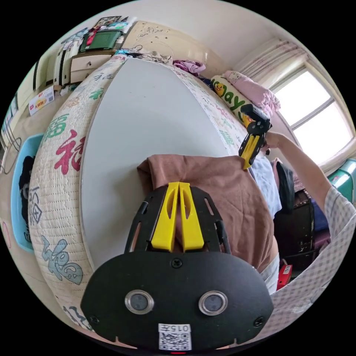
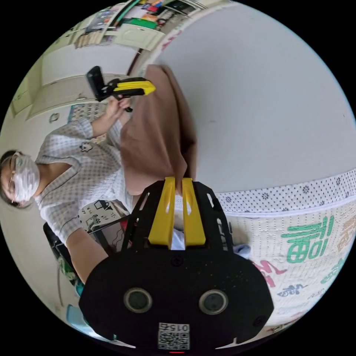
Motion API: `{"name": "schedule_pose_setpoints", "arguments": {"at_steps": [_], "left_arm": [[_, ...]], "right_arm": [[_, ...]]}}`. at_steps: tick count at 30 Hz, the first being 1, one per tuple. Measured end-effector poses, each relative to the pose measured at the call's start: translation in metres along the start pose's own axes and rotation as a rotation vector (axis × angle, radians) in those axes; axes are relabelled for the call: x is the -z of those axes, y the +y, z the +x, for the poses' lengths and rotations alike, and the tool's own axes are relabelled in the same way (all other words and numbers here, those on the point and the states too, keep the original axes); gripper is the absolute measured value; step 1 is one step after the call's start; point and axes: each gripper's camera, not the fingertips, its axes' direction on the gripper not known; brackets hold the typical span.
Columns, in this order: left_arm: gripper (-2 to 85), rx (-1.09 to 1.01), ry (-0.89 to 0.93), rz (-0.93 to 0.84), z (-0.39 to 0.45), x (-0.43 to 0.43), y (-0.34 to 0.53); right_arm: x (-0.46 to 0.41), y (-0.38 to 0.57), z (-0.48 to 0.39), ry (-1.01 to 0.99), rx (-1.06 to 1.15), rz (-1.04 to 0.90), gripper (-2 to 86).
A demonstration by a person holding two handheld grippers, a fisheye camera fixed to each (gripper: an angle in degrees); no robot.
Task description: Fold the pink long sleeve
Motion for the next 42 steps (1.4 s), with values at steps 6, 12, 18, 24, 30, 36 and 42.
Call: {"name": "schedule_pose_setpoints", "arguments": {"at_steps": [6,12,18,24,30,36,42], "left_arm": [[0.7,0.022,0.065,0.009,-0.005,0.021,0.012],[7.1,-0.223,0.411,-0.026,0.079,0.057,0.063],[6.5,-0.354,0.323,-0.035,0.158,0.037,0.074],[7.2,-0.264,0.262,-0.131,0.146,0.042,0.107],[9.3,0.046,0.092,-0.059,0.078,0.096,0.133],[10.4,0.112,0.146,-0.128,0.072,0.089,0.142],[8.2,0.051,0.019,0.155,0.077,0.143,0.088]], "right_arm": [[0.003,0.010,-0.029,0.044,-0.060,0.066,5.5],[0.000,0.090,-0.076,0.129,-0.140,0.492,7.3],[-0.074,0.152,-0.169,0.088,-0.035,0.841,5.0],[-0.212,0.117,-0.202,0.178,-0.210,0.824,0.3],[-0.236,0.125,-0.210,0.107,-0.244,0.930,-0.1],[-0.244,0.129,-0.301,0.200,-0.246,1.069,6.3],[-0.311,0.036,-0.400,0.283,-0.126,0.973,11.9]]}}
